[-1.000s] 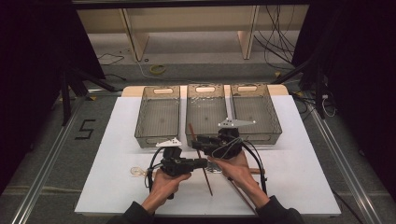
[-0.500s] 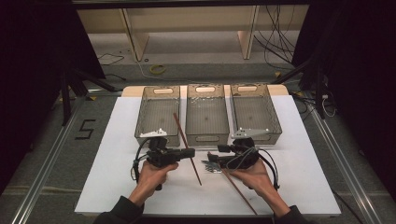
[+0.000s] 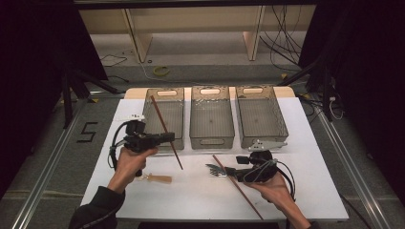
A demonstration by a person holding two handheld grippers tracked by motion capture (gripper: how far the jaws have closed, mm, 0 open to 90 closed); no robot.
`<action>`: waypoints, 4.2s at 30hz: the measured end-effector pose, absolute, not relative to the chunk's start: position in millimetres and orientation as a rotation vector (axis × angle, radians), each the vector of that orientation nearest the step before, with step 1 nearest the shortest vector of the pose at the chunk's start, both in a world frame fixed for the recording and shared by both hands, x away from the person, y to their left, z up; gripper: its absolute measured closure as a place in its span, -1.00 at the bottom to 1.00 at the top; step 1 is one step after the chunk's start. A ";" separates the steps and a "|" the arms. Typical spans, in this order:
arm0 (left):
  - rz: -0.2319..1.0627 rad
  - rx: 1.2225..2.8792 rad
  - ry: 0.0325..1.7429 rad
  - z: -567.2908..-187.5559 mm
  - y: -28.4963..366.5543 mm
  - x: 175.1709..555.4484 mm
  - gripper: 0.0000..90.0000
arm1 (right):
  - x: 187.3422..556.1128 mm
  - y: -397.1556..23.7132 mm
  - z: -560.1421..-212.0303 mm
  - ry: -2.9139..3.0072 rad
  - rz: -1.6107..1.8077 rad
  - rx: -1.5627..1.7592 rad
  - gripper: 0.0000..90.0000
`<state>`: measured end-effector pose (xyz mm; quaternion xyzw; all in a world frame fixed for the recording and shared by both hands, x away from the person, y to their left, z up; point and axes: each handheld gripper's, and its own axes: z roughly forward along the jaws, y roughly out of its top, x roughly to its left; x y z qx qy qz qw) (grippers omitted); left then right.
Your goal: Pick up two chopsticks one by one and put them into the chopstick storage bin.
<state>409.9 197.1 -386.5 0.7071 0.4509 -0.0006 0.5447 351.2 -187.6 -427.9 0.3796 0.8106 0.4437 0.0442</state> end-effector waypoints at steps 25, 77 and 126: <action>0.098 1.655 1.196 -357.4 213.5 480.3 0.85 | 341.6 -191.2 -439.7 2.515 1.338 1.159 -0.37; 0.070 1.725 1.387 -409.6 195.9 517.4 0.83 | 338.2 -190.9 -442.3 2.535 1.346 1.140 -0.41; 0.168 1.744 1.051 -406.6 194.0 390.4 -0.54 | 334.8 -192.7 -462.1 2.657 0.972 1.252 0.36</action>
